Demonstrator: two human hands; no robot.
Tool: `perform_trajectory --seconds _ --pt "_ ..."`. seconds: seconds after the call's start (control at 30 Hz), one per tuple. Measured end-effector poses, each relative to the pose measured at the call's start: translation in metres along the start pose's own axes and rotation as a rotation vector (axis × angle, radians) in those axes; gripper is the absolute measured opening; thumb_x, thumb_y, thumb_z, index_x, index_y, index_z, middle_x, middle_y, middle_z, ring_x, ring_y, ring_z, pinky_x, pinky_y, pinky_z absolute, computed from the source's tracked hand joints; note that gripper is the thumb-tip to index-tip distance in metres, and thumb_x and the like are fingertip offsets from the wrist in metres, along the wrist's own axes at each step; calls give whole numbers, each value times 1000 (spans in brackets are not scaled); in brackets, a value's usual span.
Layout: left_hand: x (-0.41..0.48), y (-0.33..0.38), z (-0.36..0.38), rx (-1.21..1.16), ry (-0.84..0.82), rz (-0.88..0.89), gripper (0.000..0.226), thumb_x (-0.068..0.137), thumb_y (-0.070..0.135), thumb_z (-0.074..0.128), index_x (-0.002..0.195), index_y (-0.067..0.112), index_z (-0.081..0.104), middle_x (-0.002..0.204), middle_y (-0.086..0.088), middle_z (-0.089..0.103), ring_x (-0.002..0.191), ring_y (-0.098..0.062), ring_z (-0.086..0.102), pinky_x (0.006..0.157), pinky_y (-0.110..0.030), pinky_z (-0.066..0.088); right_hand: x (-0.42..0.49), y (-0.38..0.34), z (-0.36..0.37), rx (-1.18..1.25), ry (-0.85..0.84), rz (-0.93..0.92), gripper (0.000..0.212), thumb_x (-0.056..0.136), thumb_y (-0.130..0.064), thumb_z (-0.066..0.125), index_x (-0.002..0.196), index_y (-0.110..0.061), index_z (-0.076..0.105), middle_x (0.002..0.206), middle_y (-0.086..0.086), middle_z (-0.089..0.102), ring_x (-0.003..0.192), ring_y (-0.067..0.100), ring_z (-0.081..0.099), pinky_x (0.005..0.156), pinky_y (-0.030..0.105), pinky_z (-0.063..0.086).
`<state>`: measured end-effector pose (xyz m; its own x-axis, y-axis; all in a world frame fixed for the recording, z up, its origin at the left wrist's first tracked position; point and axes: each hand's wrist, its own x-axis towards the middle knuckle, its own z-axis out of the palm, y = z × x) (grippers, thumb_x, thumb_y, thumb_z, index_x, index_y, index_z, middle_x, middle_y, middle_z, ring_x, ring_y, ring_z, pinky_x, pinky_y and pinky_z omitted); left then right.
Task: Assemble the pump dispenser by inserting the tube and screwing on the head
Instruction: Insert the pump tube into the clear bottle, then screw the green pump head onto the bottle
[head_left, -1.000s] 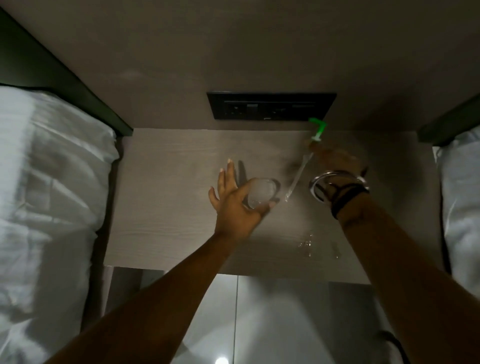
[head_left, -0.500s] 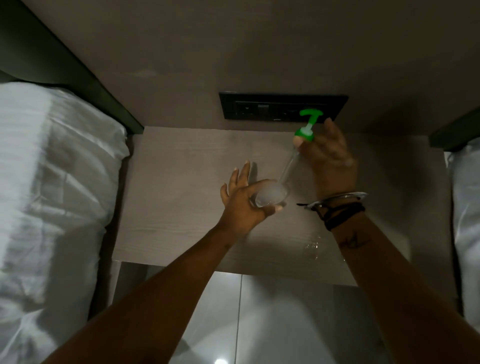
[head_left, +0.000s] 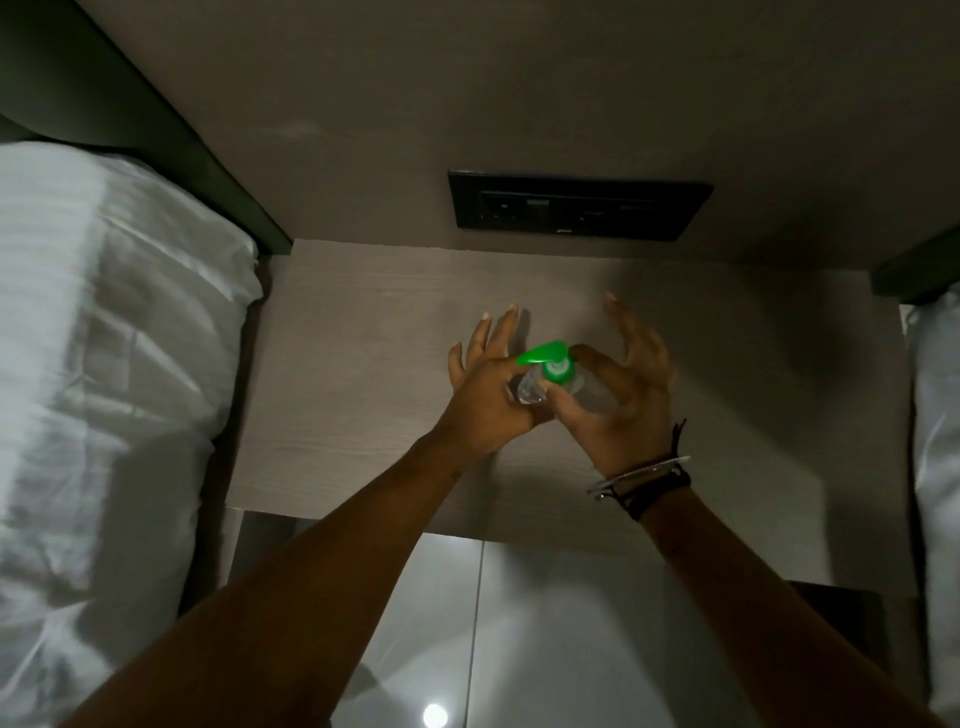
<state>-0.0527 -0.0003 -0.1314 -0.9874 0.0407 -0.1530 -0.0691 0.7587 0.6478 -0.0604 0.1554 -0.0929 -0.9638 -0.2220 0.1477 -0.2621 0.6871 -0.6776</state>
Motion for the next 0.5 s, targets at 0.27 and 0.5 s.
perform_trajectory --seconds 0.27,0.5 --pt "1 -7 3 -64 15 20 51 67 41 78 114 38 61 159 -1 10 141 -15 -11 108 -48 -12 -6 10 10 -16 -113 128 72 66 -45 80 129 -27 52 159 11 18 144 30 19 114 59 24" --pt "3 -9 3 -46 -6 24 52 65 44 80 112 33 62 159 -1 12 144 -24 -6 109 -51 -9 14 1 4 67 -175 87 32 70 -26 78 99 -19 68 149 7 41 139 32 29 109 62 26"
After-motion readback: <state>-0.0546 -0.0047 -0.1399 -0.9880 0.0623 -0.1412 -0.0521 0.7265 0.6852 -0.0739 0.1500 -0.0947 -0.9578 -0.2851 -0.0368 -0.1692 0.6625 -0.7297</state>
